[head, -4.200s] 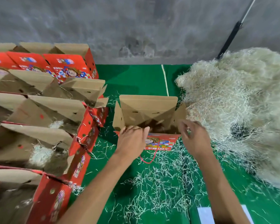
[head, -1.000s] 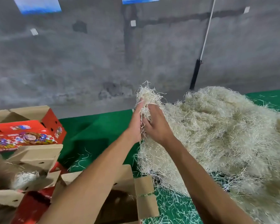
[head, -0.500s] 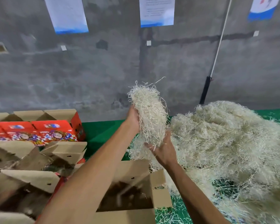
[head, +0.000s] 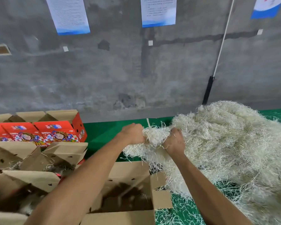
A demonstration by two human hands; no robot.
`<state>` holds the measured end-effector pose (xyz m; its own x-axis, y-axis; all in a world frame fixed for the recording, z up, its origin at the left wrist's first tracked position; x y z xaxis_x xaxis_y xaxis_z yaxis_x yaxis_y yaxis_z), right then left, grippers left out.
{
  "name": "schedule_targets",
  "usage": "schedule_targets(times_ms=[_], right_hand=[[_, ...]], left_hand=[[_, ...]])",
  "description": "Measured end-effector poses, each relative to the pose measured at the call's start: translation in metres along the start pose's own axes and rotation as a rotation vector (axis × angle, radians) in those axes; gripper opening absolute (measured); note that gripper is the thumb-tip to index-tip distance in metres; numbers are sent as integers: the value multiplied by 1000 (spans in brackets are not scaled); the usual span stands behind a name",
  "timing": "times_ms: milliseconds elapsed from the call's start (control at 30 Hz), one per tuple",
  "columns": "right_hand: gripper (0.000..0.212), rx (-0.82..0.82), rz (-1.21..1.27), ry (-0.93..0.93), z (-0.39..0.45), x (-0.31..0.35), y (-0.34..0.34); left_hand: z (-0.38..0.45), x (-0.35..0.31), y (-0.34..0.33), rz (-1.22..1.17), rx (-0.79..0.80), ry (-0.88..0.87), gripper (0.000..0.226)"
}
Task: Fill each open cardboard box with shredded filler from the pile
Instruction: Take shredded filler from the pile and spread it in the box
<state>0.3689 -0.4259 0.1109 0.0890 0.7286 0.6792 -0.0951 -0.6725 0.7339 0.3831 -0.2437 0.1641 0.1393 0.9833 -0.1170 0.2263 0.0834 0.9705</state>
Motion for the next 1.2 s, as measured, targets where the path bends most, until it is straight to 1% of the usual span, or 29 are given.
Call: schedule_targets(times_ms=[33, 100, 133, 200, 233, 300, 367, 400, 467, 500, 533, 567, 600, 633, 667, 700, 733, 767, 800, 833, 867, 900, 933, 967, 1033, 1067, 1100, 1133, 1200], right_hand=[[40, 5, 39, -1, -3, 0, 0], [37, 1, 107, 22, -10, 6, -2], [31, 18, 99, 70, -13, 11, -5], [11, 32, -2, 158, -22, 24, -5], [13, 27, -60, 188, -24, 30, -2], [22, 26, -122, 227, -23, 33, -2], [24, 17, -172, 256, -27, 37, 4], [23, 8, -191, 269, -26, 36, 6], [24, 0, -205, 286, -25, 32, 11], [28, 5, -234, 279, -26, 29, 13], [31, -11, -275, 291, -29, 30, 13], [31, -51, -311, 328, -36, 35, 13], [27, -115, -307, 399, -48, 45, 12], [23, -146, -282, 459, -61, 54, 13], [21, -187, -280, 485, -70, 55, 15], [20, -222, -282, 476, -69, 49, 15], [21, -214, -263, 436, -63, 37, 15], [21, -190, -267, 325, -57, 18, 11], [21, -100, -268, 220, -49, -3, 5], [21, -38, -266, 170, -42, -19, 1], [21, -12, -276, 158, -41, -27, -2], [24, -2, -274, 160, -39, -29, -5], [31, 10, -261, 170, -38, -30, -11], [44, 30, -233, 187, -37, -27, -19], [67, 92, -200, 202, -33, -19, -35], [71, 132, -219, 197, -30, -15, -41], [65, 166, -253, 186, -28, -12, -46], [53, 189, -287, 180, -26, -11, -51], [32, 164, -299, 178, -24, -10, -51]], left_hand=[[0, -2, 7, 52, -93, 26, 11], [-1, -4, 15, -1, -186, 87, 19], [2, -4, 14, -51, -211, 117, 20], [8, -4, 7, -143, -234, 184, 23], [13, -3, -2, -211, -224, 219, 25], [21, 0, -22, -422, -175, 278, 25], [30, 1, -40, -686, -140, 328, 25], [32, -2, -47, -824, -119, 351, 23], [34, -13, -62, -1076, -108, 391, 11], [33, -16, -72, -1168, -104, 425, 11], [33, -16, -84, -1271, -94, 464, 13], [28, -12, -94, -1438, -49, 497, 12], [27, -6, -102, -1608, 4, 496, 13], [28, 3, -102, -1686, 16, 471, 15], [30, 14, -101, -1709, -11, 471, 18], [28, 28, -99, -1648, -46, 529, 21], [25, 39, -93, -1554, -102, 608, 28], [22, 41, -86, -1478, -137, 661, 35], [20, 35, -78, -1442, -149, 650, 40], [20, 29, -73, -1445, -117, 621, 41], [24, 26, -70, -1481, -93, 588, 44], [28, 25, -70, -1566, -70, 555, 46], [27, 20, -70, -1661, -27, 531, 48], [24, 17, -70, -1724, 7, 508, 50], [14, 18, -64, -1789, -13, 462, 53], [12, 20, -62, -1816, -42, 449, 52], [11, 17, -58, -1838, -73, 408, 48], [13, 14, -57, -1886, -68, 362, 46], [10, 9, -52, -1948, -35, 305, 49]])
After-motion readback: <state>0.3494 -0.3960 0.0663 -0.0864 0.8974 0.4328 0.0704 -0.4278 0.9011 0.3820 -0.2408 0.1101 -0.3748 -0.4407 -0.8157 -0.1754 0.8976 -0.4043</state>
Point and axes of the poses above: each hand's wrist, its own z-axis towards the middle knuckle, its own y-axis out of the back of the hand, x = y × z, the point moved 8 cm from there along z, towards the middle knuckle, and after that the axes turned 8 degrees about x, right-handed, at the moved point
